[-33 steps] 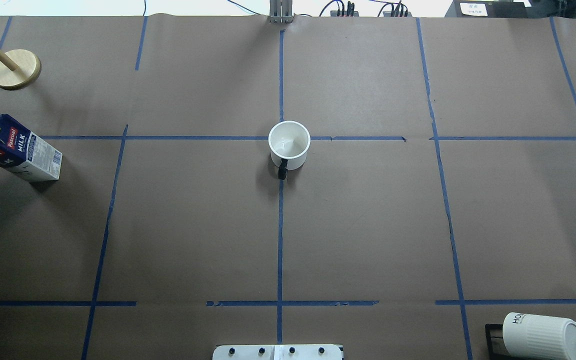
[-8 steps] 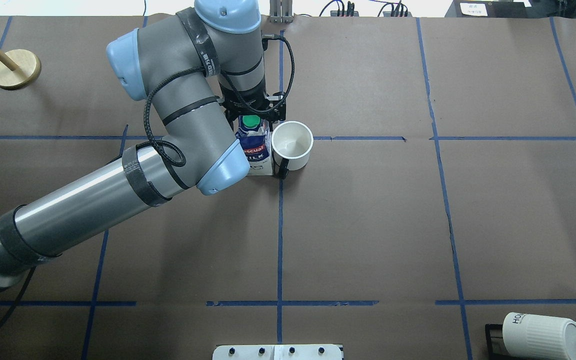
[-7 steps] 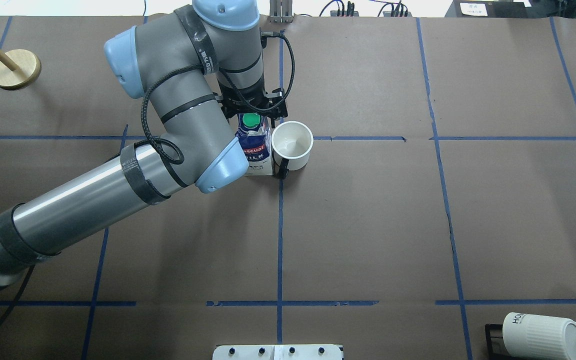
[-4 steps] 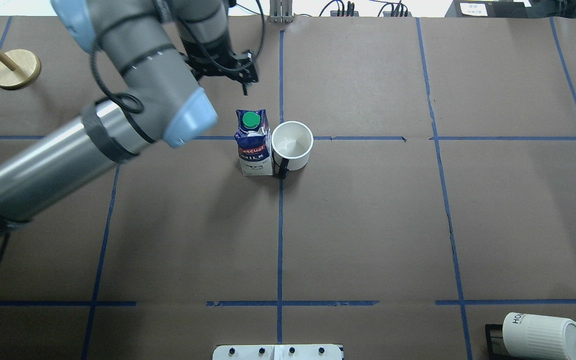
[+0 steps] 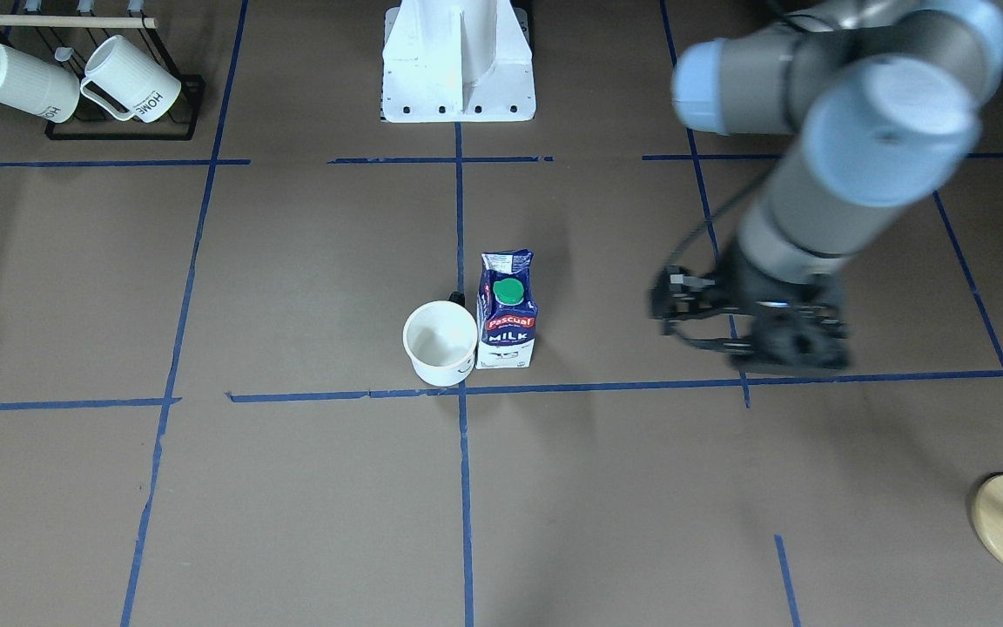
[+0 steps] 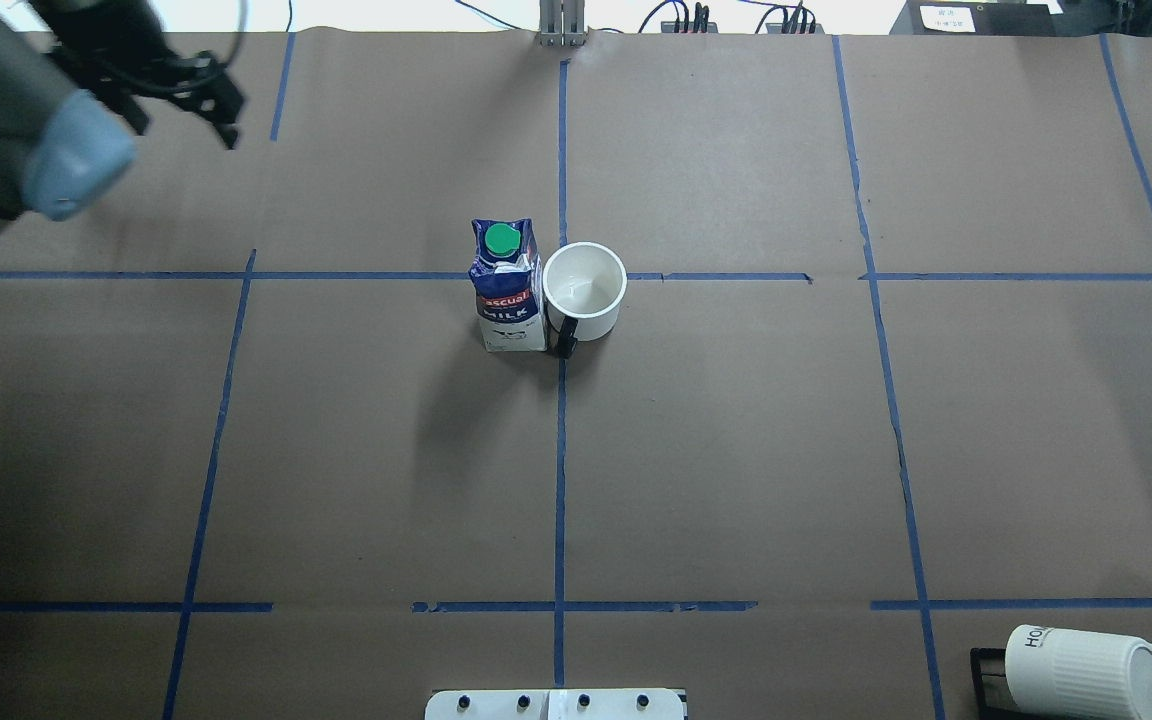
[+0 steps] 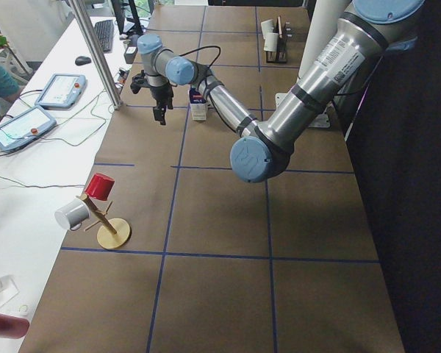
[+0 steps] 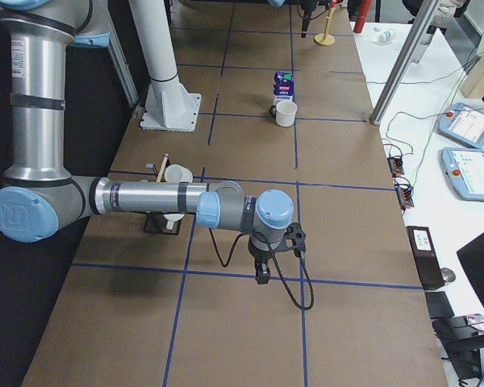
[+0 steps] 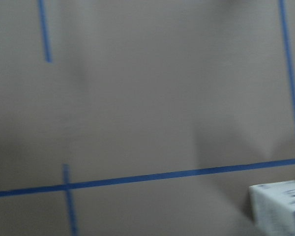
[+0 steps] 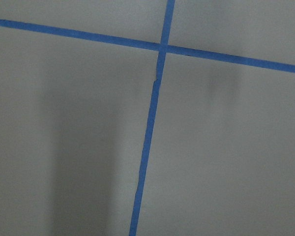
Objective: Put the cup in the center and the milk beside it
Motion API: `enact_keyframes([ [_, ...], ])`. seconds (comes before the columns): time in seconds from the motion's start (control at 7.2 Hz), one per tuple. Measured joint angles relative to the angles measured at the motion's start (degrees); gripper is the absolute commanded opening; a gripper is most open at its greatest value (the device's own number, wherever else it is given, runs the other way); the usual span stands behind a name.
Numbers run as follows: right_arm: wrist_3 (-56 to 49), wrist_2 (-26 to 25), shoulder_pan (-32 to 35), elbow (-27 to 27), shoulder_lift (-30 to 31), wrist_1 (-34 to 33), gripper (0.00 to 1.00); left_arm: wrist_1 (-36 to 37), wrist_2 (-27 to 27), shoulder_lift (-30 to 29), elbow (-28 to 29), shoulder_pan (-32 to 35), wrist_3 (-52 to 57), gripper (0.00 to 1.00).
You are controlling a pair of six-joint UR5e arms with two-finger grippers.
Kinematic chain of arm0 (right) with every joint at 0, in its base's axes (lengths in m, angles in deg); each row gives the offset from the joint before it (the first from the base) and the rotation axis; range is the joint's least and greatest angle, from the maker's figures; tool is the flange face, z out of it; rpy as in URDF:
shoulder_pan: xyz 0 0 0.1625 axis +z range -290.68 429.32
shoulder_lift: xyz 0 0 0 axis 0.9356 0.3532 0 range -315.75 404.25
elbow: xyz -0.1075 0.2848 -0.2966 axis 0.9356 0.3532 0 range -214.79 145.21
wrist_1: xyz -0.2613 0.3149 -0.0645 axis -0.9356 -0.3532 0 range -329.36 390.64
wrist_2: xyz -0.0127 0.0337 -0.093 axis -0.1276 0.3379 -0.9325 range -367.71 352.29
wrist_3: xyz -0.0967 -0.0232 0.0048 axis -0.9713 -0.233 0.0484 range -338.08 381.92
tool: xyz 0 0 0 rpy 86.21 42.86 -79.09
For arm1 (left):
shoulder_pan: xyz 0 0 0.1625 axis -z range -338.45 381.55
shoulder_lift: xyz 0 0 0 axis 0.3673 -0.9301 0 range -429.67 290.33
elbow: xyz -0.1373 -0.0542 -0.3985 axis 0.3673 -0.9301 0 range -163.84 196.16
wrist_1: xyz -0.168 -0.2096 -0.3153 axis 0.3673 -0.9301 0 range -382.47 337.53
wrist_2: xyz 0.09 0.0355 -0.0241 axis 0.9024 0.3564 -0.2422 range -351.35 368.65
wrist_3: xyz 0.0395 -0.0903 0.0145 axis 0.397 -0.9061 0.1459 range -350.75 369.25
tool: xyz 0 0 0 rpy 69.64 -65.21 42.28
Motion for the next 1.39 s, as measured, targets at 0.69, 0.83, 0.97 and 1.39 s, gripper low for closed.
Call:
enact_keyframes([
  [0.69, 0.52, 0.10, 1.26, -0.31, 0.81, 0.07, 1.00, -2.09, -4.83, 27.28, -0.75, 21.64, 29.71, 1.00],
  [0.83, 0.73, 0.11, 1.29, -0.53, 0.84, 0.07, 1.00, -4.09, -4.92, 30.88, -0.94, 23.64, 30.26, 1.00],
  [0.97, 0.88, 0.10, 1.29, -0.78, 0.87, 0.07, 1.00, -6.09, -4.95, 33.48, -0.94, 24.48, 30.46, 1.00],
  [1.39, 1.01, 0.09, 1.30, -1.09, 0.92, 0.07, 1.00, -7.77, -4.55, 37.24, -1.34, 24.94, 30.43, 1.00],
])
